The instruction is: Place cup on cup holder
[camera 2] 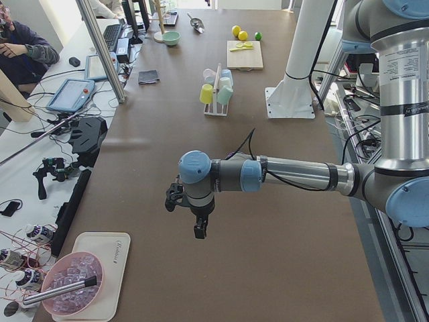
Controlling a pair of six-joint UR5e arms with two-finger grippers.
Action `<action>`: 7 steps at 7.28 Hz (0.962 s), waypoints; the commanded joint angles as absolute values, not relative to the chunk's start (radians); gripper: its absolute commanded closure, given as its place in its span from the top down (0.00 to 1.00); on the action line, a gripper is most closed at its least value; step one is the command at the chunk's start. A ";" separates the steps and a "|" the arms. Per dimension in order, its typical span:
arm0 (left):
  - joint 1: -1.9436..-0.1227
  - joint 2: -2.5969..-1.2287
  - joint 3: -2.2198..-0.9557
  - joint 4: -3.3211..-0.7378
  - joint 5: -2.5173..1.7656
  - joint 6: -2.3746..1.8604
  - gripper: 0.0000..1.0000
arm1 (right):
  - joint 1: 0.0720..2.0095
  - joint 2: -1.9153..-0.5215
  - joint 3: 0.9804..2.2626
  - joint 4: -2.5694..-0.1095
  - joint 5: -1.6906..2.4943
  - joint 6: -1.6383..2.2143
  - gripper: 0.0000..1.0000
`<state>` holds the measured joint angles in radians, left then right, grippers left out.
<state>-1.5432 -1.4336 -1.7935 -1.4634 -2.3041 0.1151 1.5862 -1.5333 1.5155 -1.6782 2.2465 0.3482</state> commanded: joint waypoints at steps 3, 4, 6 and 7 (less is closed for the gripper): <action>-1.543 -1.434 -1.781 -1.500 -2.304 0.112 0.98 | 1.586 -1.534 1.516 -1.678 2.247 0.350 1.00; -1.543 -1.434 -1.781 -1.502 -2.304 0.112 0.98 | 1.586 -1.534 1.514 -1.677 2.246 0.350 1.00; -1.543 -1.439 -1.781 -1.502 -2.306 0.112 0.98 | 1.586 -1.534 1.514 -1.677 2.244 0.353 1.00; -1.543 -1.442 -1.781 -1.502 -2.307 0.112 0.98 | 1.586 -1.534 1.514 -1.677 2.244 0.351 1.00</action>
